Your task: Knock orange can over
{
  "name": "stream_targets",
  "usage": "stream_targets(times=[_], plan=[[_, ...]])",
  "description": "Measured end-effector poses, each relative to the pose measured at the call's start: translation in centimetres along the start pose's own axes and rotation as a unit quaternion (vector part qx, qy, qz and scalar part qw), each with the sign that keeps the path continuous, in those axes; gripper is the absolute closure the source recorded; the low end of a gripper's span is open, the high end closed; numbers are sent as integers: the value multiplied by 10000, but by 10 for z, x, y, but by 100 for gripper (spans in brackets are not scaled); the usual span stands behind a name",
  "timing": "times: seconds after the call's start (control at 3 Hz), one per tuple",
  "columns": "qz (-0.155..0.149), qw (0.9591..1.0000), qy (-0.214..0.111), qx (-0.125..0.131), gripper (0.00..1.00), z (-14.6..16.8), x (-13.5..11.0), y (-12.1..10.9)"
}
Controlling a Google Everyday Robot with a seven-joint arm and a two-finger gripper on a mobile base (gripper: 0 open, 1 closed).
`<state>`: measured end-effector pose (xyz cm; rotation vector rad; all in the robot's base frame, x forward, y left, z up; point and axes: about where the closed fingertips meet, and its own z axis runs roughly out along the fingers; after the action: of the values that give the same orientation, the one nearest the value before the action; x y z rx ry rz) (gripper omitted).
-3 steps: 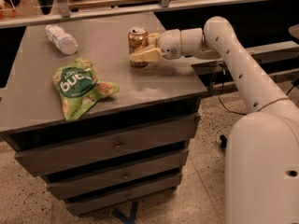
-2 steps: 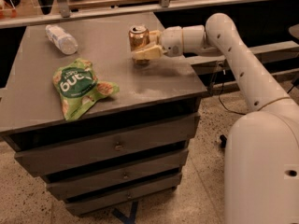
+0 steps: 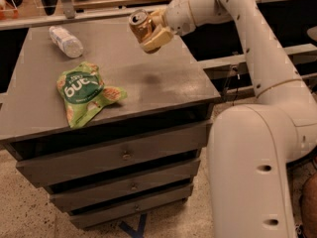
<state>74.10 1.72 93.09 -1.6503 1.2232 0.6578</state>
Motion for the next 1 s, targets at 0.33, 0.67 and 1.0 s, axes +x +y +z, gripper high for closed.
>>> stream_targets(times=[0.33,0.67,1.0], plan=[[-700,9923,800,-637,100,8,-12,10],[-1428,9744,1323,-1128,100,20,-22,17],[-2025,9549,1774,-1254,100,31,-26,9]])
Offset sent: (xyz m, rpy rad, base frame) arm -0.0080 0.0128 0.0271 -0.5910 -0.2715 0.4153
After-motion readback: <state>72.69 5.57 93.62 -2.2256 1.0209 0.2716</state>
